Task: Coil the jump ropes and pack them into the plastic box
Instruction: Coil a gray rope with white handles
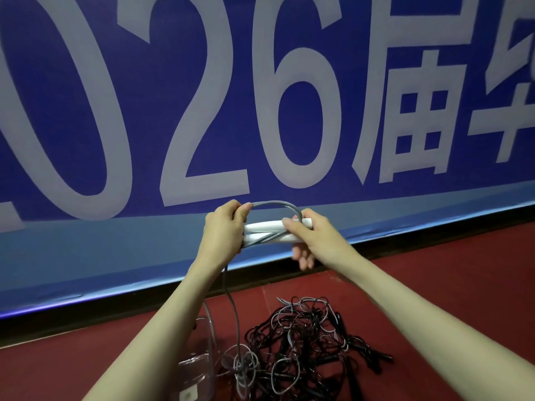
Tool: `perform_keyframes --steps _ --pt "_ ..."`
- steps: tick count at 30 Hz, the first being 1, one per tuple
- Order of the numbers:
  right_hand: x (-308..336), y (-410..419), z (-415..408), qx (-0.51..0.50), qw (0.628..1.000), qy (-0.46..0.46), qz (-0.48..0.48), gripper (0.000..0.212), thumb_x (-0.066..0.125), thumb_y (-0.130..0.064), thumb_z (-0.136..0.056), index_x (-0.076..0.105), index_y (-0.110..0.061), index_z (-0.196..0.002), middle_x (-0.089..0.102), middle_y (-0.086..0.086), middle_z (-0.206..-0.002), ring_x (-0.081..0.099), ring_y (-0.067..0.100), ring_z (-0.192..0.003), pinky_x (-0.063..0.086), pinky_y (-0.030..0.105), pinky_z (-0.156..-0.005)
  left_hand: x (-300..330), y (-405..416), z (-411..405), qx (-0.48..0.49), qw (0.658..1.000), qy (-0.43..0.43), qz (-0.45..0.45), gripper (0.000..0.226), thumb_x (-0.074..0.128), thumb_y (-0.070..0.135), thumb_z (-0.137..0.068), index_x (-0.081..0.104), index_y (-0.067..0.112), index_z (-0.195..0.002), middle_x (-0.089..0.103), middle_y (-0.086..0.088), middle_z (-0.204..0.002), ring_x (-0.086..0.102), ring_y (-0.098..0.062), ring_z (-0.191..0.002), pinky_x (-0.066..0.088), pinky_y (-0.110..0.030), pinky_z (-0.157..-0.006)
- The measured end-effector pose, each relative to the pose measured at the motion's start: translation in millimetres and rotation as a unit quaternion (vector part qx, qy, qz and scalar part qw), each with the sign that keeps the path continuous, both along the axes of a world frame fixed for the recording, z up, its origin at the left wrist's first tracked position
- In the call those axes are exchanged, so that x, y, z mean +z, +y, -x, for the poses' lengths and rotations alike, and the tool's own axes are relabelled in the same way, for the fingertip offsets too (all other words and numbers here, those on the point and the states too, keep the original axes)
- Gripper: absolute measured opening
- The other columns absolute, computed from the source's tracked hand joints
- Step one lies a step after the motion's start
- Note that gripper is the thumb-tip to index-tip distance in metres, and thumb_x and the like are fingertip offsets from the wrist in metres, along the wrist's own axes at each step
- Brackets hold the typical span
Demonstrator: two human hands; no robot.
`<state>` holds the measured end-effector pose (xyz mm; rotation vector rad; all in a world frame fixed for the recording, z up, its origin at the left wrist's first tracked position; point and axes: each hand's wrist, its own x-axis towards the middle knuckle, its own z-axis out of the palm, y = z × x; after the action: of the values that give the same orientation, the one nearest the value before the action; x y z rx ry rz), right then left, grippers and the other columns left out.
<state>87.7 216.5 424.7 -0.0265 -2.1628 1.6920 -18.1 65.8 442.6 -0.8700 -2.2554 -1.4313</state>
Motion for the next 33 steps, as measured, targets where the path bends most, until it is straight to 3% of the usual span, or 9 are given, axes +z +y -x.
perform_keyframes --steps 3,10,14,19,22,26,28,30,33 --pt "-0.1 -0.9 1.9 -0.013 1.000 0.015 0.022 0.022 0.051 -0.024 -0.101 0.042 -0.015 -0.083 0.035 -0.006 -0.059 0.031 0.002 -0.042 0.026 0.018 -0.041 0.0 1.0 -2.5 0.001 1.000 -0.001 -0.027 0.039 0.049 0.028 -0.100 0.049 0.003 -0.069 0.044 -0.009 -0.058 0.043 -0.020 -0.049 0.038 -0.020 -0.035" --pt "0.3 8.7 -3.1 0.070 0.997 -0.026 0.016 0.019 0.041 -0.026 -0.104 0.045 -0.011 -0.094 0.031 -0.008 -0.058 0.028 0.005 -0.047 0.025 0.015 -0.045 5.8 1.6 -5.7 -0.006 0.995 -0.009 -0.104 0.038 0.055 0.028 -0.097 0.054 0.010 -0.064 0.052 -0.004 -0.058 0.053 -0.021 -0.051 0.042 -0.023 -0.036" --pt "4.3 17.4 -4.4 0.118 0.992 -0.032 0.038 0.021 0.042 -0.025 -0.104 0.039 -0.014 -0.086 0.029 -0.002 -0.068 0.028 0.008 -0.056 0.022 0.022 -0.053 13.8 -3.7 -5.5 -0.071 0.989 -0.108 -0.069 0.038 0.056 0.030 -0.097 0.055 0.006 -0.068 0.055 -0.011 -0.062 0.056 -0.018 -0.045 0.046 -0.024 -0.040" --pt "10.3 23.4 -7.4 0.149 0.987 -0.025 0.058 0.014 0.041 -0.023 -0.104 0.041 -0.013 -0.094 0.031 -0.005 -0.068 0.031 0.006 -0.055 0.026 0.019 -0.051 23.8 -21.0 2.1 -0.205 0.949 -0.241 0.005 0.037 0.050 0.034 -0.099 0.050 0.011 -0.070 0.060 -0.008 -0.058 0.061 -0.019 -0.049 0.042 -0.020 -0.043" --pt "10.5 23.8 -5.8 0.167 0.985 -0.016 0.048 0.015 0.041 -0.023 -0.103 0.045 -0.011 -0.112 0.031 -0.005 -0.069 0.029 0.007 -0.058 0.025 0.019 -0.052 18.4 -24.1 7.7 -0.240 0.918 -0.316 0.005 0.038 0.046 0.034 -0.100 0.048 0.015 -0.067 0.056 -0.003 -0.055 0.056 -0.014 -0.047 0.038 -0.019 -0.042" --pt "9.3 25.3 -4.7 0.172 0.985 -0.015 0.025 0.021 0.042 -0.024 -0.103 0.046 -0.008 -0.115 0.031 -0.004 -0.072 0.029 0.007 -0.059 0.026 0.020 -0.053 1.6 -23.3 12.3 -0.256 0.845 -0.464 -0.074 0.041 0.050 0.029 -0.096 0.060 0.015 -0.059 0.054 -0.001 -0.053 0.051 -0.012 -0.042 0.035 -0.017 -0.039" --pt "9.4 23.7 -5.1 0.179 0.983 -0.007 0.043 0.029 0.045 -0.028 -0.100 0.048 -0.006 -0.118 0.033 -0.006 -0.070 0.029 0.006 -0.058 0.027 0.019 -0.053 -8.7 -19.2 15.5 -0.269 0.817 -0.497 -0.115 0.024 0.054 0.020 -0.090 0.063 0.012 -0.069 0.050 0.000 -0.054 0.046 -0.009 -0.038 0.033 -0.015 -0.036" --pt "12.1 22.2 -6.3 0.176 0.982 0.007 0.062 0.036 0.047 -0.033 -0.094 0.051 -0.006 -0.118 0.036 -0.009 -0.068 0.030 0.006 -0.057 0.028 0.018 -0.052 -20.4 -9.2 15.6 -0.306 0.812 -0.489 -0.095 0.008 0.053 0.018 -0.084 0.054 0.013 -0.077 0.040 0.007 -0.053 0.033 -0.002 -0.037 0.023 -0.012 -0.034" --pt "18.1 23.4 -7.5 0.121 0.992 0.025 0.027 0.028 0.046 -0.033 -0.099 0.050 -0.007 -0.109 0.033 -0.004 -0.071 0.032 0.007 -0.058 0.029 0.019 -0.053 -37.1 12.0 4.9 -0.293 0.850 -0.438 -0.012 0.026 0.047 0.029 -0.097 0.052 0.017 -0.075 0.026 0.008 -0.054 0.018 -0.001 -0.040 0.009 -0.014 -0.035"
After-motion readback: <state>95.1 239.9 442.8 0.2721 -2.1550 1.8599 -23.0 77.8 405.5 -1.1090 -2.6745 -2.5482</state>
